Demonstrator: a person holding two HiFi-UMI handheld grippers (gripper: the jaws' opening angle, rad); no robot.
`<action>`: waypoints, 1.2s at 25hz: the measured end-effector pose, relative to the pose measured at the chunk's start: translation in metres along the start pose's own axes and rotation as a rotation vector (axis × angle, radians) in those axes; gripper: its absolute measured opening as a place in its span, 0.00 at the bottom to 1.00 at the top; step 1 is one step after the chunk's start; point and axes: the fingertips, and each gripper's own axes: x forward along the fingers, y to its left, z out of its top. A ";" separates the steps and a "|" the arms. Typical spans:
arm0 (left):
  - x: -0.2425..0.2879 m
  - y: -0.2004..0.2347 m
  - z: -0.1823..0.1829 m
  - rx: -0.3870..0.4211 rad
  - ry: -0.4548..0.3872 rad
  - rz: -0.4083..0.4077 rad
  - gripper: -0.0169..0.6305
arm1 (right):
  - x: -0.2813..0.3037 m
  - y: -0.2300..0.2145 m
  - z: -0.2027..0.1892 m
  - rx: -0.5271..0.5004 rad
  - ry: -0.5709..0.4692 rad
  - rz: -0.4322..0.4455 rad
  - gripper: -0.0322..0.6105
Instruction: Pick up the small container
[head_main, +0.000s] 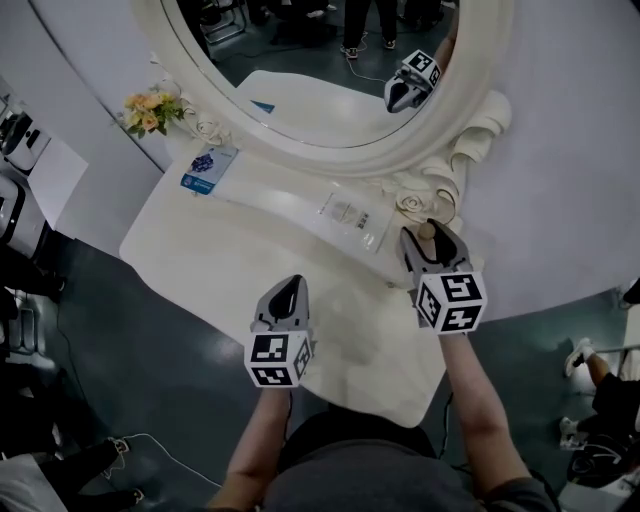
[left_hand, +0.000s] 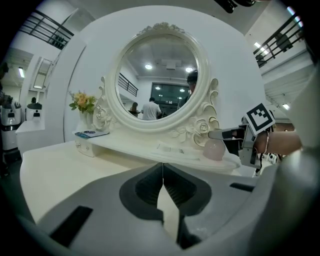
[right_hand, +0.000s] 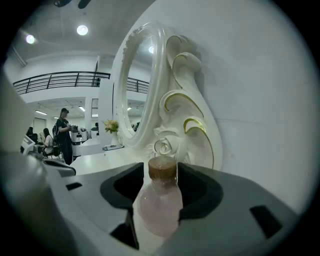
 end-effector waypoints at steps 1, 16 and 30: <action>0.001 0.000 0.000 0.000 0.002 -0.002 0.04 | 0.001 0.000 0.000 -0.001 0.001 0.000 0.37; -0.001 -0.001 -0.004 -0.005 0.017 0.003 0.04 | 0.001 -0.003 0.001 -0.050 -0.023 -0.007 0.28; -0.020 0.005 0.001 0.001 -0.007 0.044 0.04 | -0.018 0.021 0.011 -0.055 -0.092 0.024 0.27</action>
